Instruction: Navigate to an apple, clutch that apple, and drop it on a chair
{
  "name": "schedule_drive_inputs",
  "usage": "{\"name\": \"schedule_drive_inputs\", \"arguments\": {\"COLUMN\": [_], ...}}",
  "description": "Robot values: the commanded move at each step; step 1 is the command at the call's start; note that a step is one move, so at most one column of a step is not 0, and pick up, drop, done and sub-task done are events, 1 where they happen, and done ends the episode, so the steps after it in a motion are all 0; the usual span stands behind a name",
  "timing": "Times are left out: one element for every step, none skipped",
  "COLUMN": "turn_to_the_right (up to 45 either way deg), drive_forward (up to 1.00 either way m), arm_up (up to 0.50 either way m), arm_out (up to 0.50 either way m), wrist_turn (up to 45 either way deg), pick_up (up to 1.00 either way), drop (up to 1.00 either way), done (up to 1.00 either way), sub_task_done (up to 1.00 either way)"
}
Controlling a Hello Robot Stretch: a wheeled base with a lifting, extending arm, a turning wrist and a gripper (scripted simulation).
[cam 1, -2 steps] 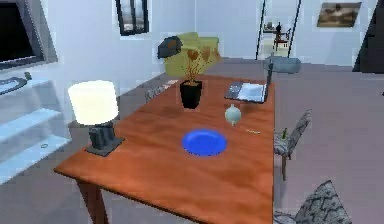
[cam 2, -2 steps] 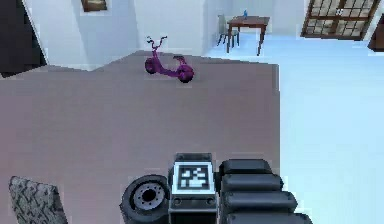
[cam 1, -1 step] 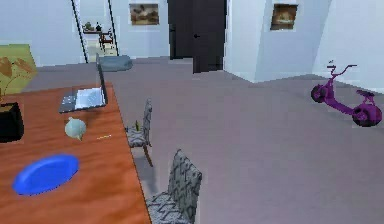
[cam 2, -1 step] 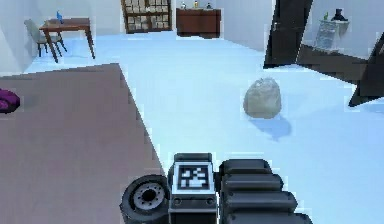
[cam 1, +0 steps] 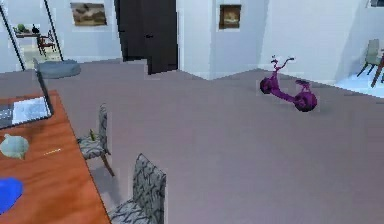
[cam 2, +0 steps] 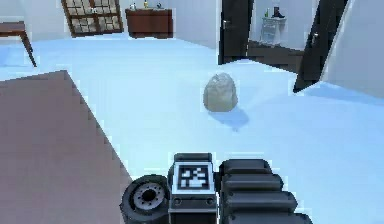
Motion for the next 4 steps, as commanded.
{"name": "schedule_drive_inputs", "arguments": {"turn_to_the_right": [0.0, -30.0, 0.0, -45.0], "drive_forward": [0.10, 0.00, 0.10, 0.00], "arm_up": [0.00, 0.00, 0.00, 0.00], "arm_out": [0.00, 0.00, 0.00, 0.00], "wrist_turn": [0.0, 0.0, 0.0, 0.0], "pick_up": [0.00, 0.00, 0.00, 0.00], "drop": [0.00, 0.00, 0.00, 0.00], "done": [0.00, 0.00, 0.00, 0.00], "sub_task_done": [0.00, 0.00, 0.00, 0.00]}}
